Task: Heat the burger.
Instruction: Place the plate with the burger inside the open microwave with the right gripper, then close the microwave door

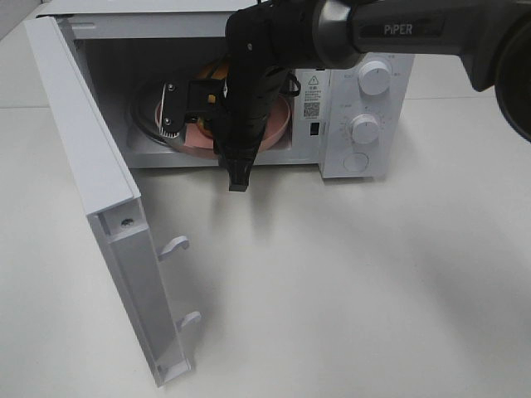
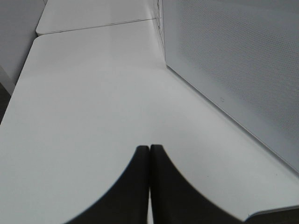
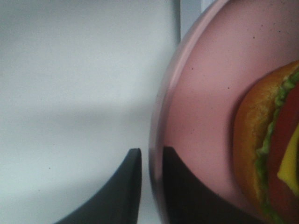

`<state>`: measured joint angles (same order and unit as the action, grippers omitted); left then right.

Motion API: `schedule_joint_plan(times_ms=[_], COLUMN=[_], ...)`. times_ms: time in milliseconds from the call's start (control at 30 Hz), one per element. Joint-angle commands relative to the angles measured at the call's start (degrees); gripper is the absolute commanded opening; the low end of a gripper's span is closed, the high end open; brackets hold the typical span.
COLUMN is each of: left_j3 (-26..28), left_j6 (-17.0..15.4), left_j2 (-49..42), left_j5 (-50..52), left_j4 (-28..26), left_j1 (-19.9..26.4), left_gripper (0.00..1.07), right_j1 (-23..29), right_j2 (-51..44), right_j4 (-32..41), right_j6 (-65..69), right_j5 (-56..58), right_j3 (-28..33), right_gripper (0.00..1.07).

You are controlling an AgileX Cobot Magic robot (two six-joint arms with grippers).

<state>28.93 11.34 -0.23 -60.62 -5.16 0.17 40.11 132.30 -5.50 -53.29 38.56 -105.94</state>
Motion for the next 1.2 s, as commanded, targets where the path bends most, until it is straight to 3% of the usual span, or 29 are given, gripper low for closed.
schedule_joint_plan(times_ms=[33,67,100,133,167,233,267,367,733,967,1200], left_j3=[0.0,0.0,0.0,0.0,0.0,0.0,0.0,0.0,0.0,0.0,0.0], left_j6=[-0.34,-0.34,-0.34,-0.34,-0.34,-0.34,-0.34,-0.34,-0.34,-0.34,-0.34], left_j2=[-1.15,-1.15,-1.15,-1.15,-1.15,-1.15,-1.15,-1.15,-1.15,-1.15,-1.15], left_j5=[0.8,0.8,0.8,0.8,0.8,0.8,0.8,0.8,0.8,0.8,0.8], left_j4=[-0.34,-0.34,-0.34,-0.34,-0.34,-0.34,-0.34,-0.34,-0.34,-0.34,-0.34], left_j1=[0.06,0.06,0.06,0.06,0.06,0.06,0.06,0.06,0.06,0.06,0.06], left_gripper=[0.0,0.0,0.0,0.0,0.0,0.0,0.0,0.0,0.0,0.0,0.0], right_j1=[0.0,0.0,0.0,0.0,0.0,0.0,0.0,0.0,0.0,0.0,0.0], right_j2=[-0.86,-0.86,-0.97,-0.97,-1.55,-1.72,-2.35,-3.15,-6.7,-9.22,-9.63], right_j4=[0.92,0.92,0.97,0.97,0.97,0.97,0.92,0.92,1.15,2.58,7.28], right_j6=[3.67,3.67,7.28,7.28,11.92,14.21,19.54,23.89,35.7,49.96,50.59], right_j5=[0.8,0.8,0.97,0.97,0.97,0.97,1.6,3.61,9.8,17.13,25.78], right_j3=[-0.17,-0.17,-0.17,-0.17,-0.17,-0.17,-0.17,-0.23,-0.34,-0.4,-0.4], right_gripper=[0.38,0.38,0.47,0.47,0.57,0.61,0.7,0.8,0.76,0.76,0.76])
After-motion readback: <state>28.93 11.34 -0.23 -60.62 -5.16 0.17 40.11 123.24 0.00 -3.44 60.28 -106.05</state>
